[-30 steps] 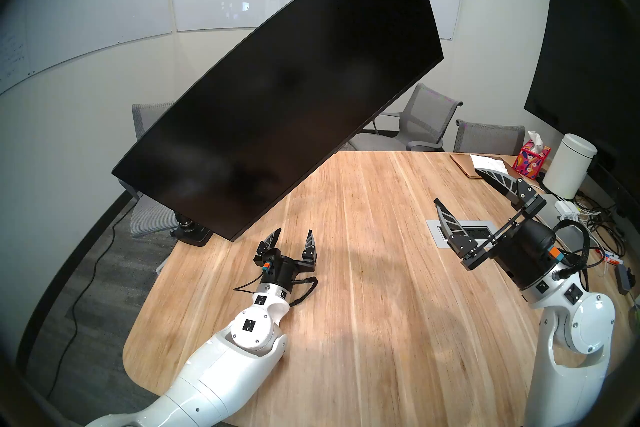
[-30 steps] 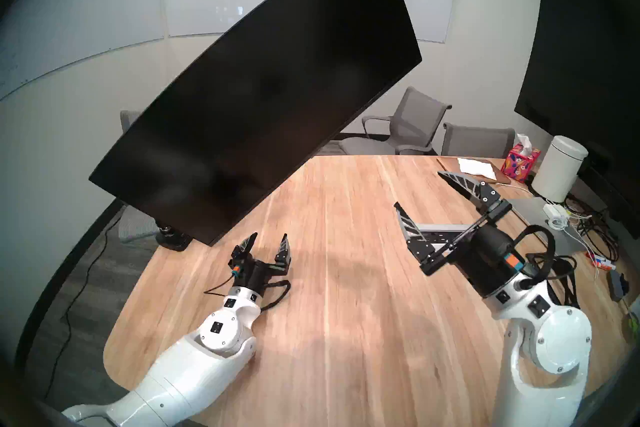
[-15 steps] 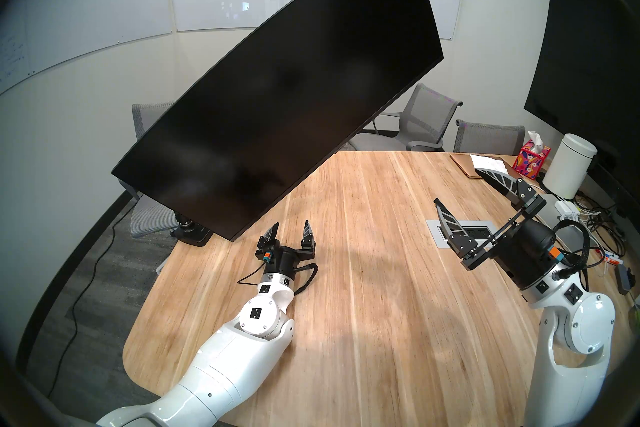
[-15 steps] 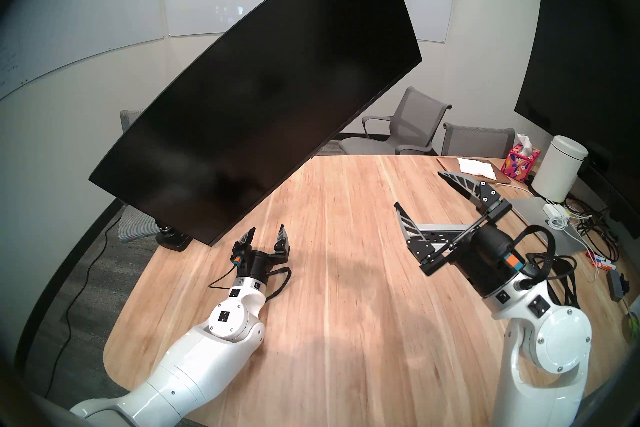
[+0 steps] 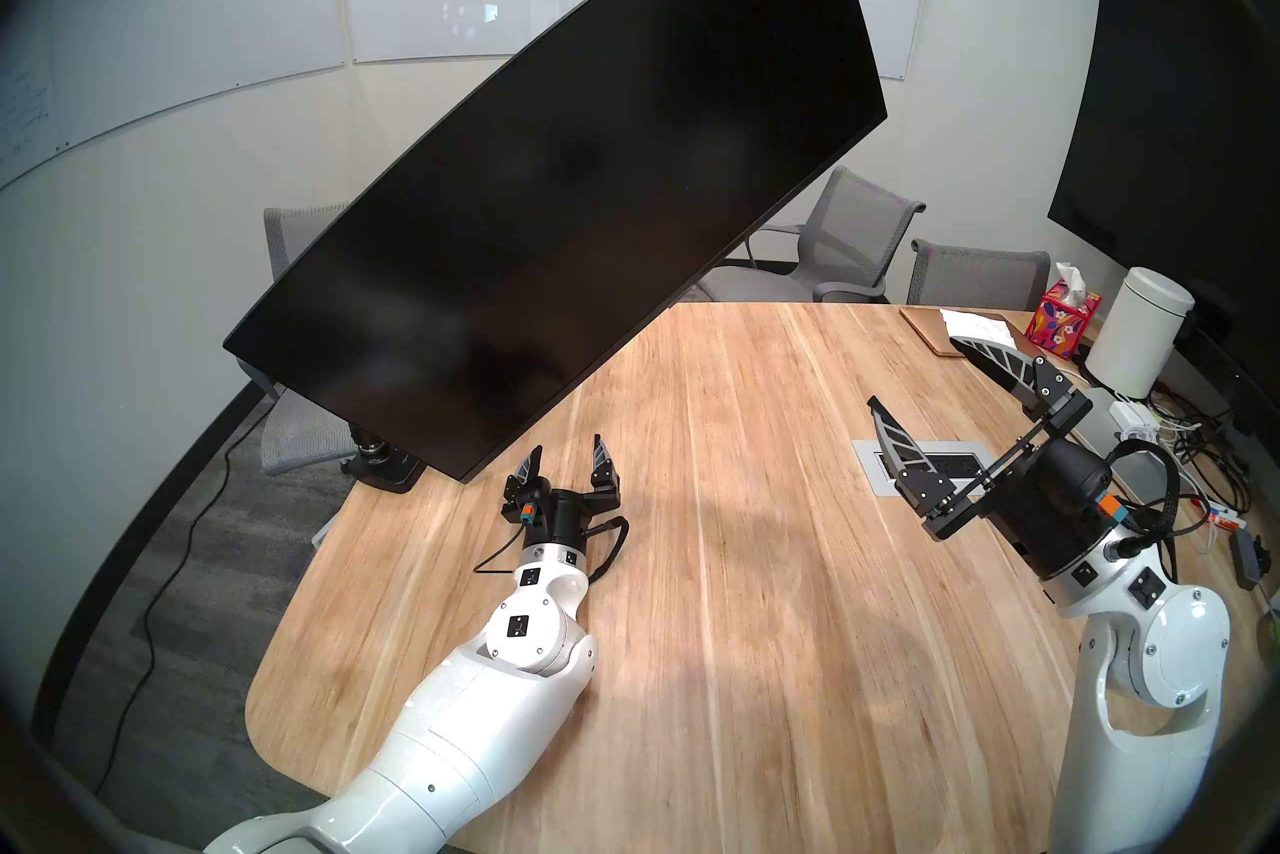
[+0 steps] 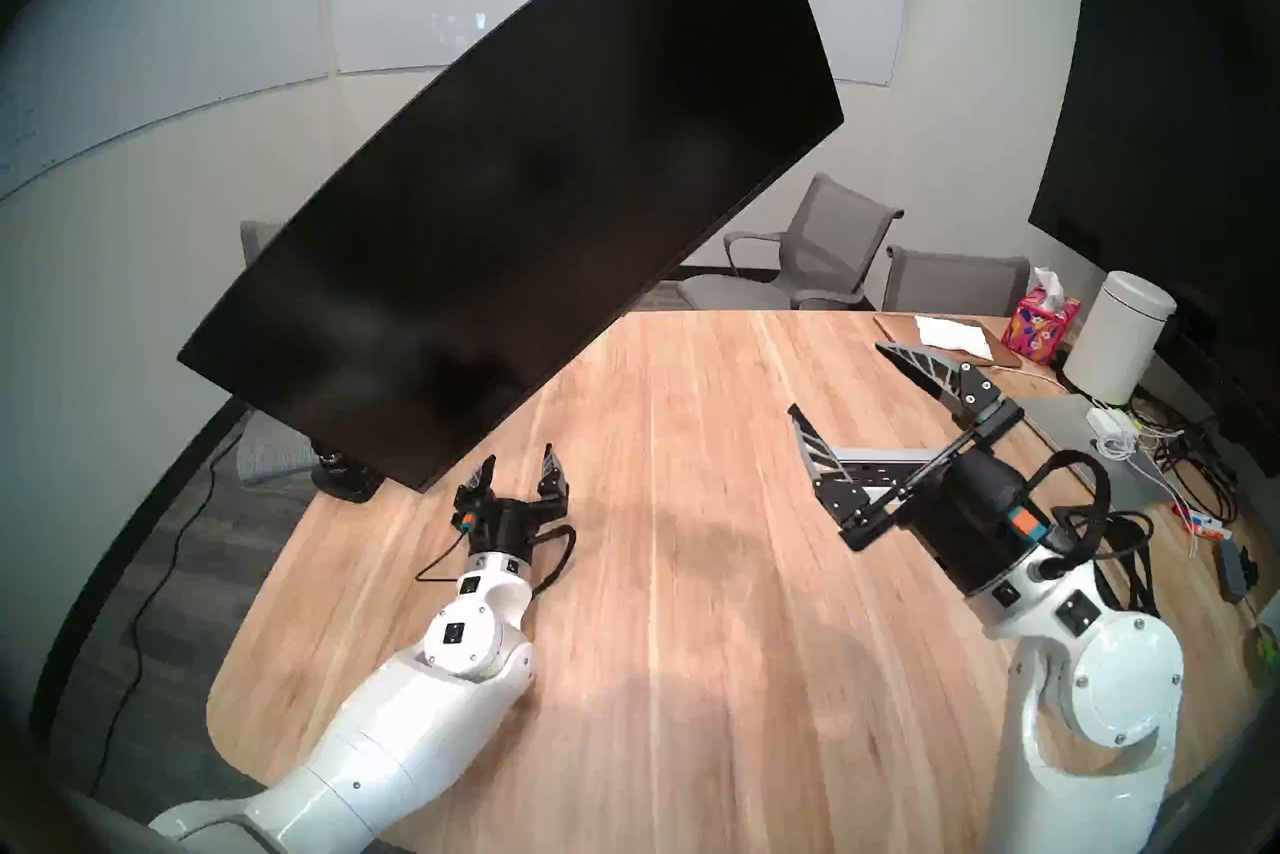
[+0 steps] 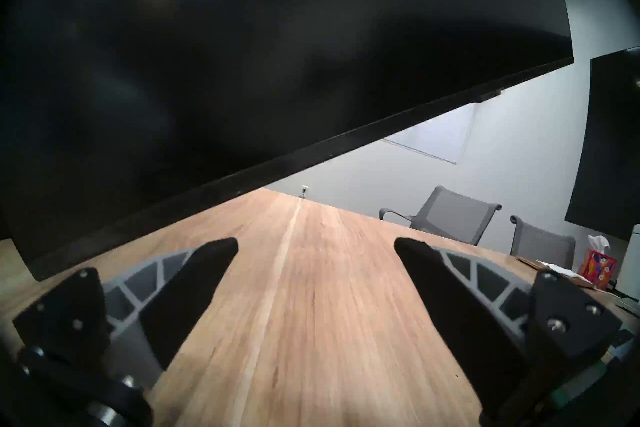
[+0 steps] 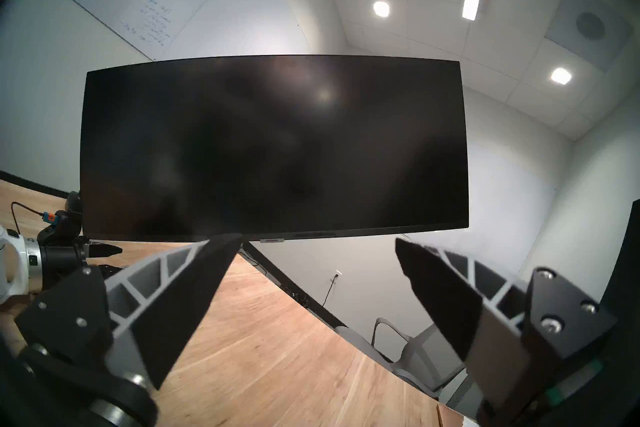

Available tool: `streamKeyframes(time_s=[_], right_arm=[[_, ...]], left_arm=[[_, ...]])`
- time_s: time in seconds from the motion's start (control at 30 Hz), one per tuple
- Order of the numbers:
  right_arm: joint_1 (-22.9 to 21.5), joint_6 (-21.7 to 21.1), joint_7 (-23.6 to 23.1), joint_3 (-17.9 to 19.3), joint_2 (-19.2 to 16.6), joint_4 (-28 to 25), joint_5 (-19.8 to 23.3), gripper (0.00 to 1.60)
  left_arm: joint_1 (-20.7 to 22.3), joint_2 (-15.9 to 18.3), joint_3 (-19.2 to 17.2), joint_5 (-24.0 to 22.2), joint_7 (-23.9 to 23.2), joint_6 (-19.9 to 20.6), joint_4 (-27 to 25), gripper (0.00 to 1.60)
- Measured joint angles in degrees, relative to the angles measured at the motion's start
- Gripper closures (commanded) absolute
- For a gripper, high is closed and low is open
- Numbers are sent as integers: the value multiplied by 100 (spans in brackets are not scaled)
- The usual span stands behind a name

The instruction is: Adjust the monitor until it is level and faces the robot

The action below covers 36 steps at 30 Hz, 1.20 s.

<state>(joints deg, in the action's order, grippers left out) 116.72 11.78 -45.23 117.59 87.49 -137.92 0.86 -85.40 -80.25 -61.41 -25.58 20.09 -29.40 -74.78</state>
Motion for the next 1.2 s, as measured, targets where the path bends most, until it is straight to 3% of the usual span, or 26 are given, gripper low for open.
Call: streamKeyframes(time_s=[0.53,1.2], right_arm=[[0,0,0,0,0,0,0,0],[0,0,0,0,0,1,-2,0]], left_arm=[[76,-8,3,-237,-14,104,83,0],[886,-351,-323,-871,-248,-166,1179,0]])
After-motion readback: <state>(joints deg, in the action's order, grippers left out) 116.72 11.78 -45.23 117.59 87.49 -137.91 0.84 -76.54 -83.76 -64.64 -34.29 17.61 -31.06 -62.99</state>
